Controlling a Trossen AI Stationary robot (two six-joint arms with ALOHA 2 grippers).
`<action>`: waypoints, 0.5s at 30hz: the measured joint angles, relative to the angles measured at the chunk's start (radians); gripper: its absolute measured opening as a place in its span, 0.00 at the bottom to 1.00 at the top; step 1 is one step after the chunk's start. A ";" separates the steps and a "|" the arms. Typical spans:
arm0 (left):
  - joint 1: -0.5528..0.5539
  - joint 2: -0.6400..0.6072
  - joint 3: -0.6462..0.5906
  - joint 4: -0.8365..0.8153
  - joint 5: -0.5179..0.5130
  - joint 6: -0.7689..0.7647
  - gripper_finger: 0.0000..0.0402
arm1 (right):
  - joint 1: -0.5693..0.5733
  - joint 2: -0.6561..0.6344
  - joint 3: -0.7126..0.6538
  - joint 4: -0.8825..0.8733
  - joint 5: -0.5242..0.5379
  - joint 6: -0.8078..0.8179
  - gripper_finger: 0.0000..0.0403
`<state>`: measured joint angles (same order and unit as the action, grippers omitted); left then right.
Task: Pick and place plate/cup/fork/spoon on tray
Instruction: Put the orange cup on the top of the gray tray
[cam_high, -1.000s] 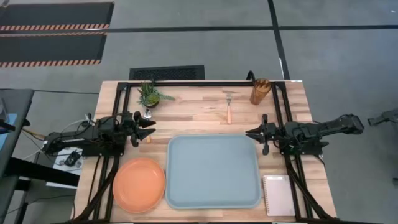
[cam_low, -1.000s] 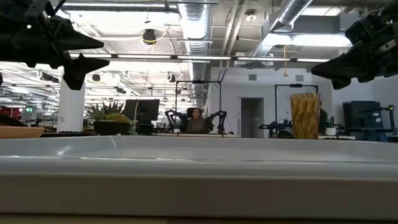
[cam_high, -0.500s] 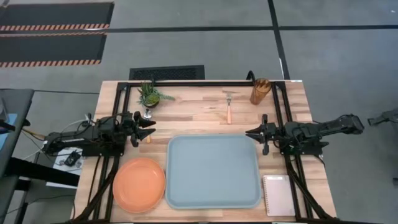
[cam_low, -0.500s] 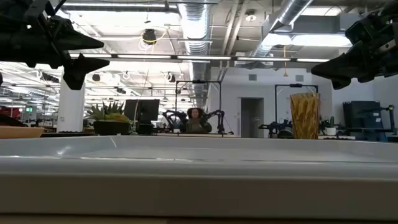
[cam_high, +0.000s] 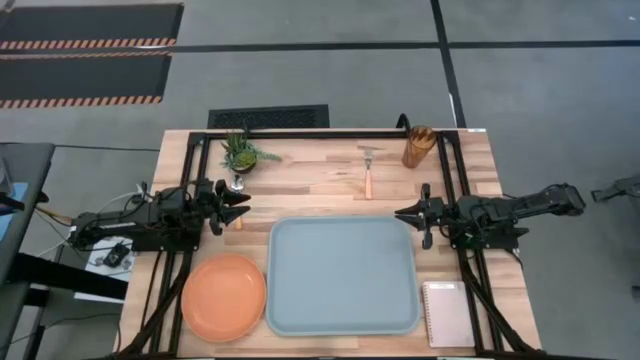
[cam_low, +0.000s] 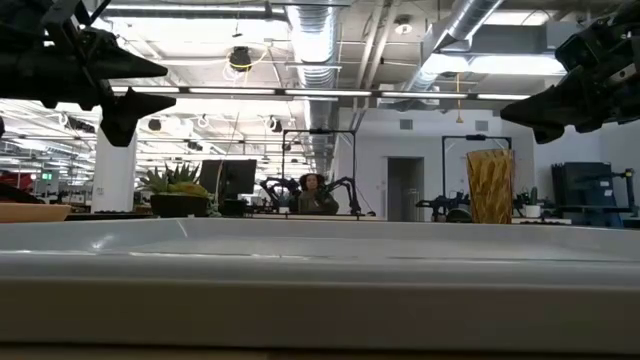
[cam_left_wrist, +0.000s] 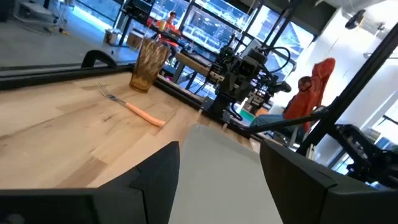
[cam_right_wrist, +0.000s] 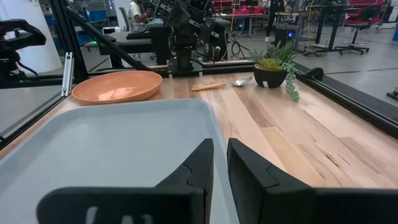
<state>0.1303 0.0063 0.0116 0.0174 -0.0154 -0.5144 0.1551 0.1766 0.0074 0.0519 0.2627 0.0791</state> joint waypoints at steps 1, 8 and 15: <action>0.000 0.000 0.000 0.000 -0.001 -0.022 0.53 | 0.000 0.000 0.000 0.000 0.000 0.000 0.18; 0.000 0.000 0.000 0.027 -0.104 -0.239 0.53 | 0.000 0.000 0.000 0.000 0.000 0.000 0.18; 0.000 0.000 0.000 0.277 -0.276 -0.432 0.53 | 0.002 0.000 0.000 0.000 -0.002 0.000 0.18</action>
<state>0.1305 0.0067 0.0120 0.2940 -0.2910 -0.9467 0.1567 0.1766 0.0074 0.0521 0.2604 0.0795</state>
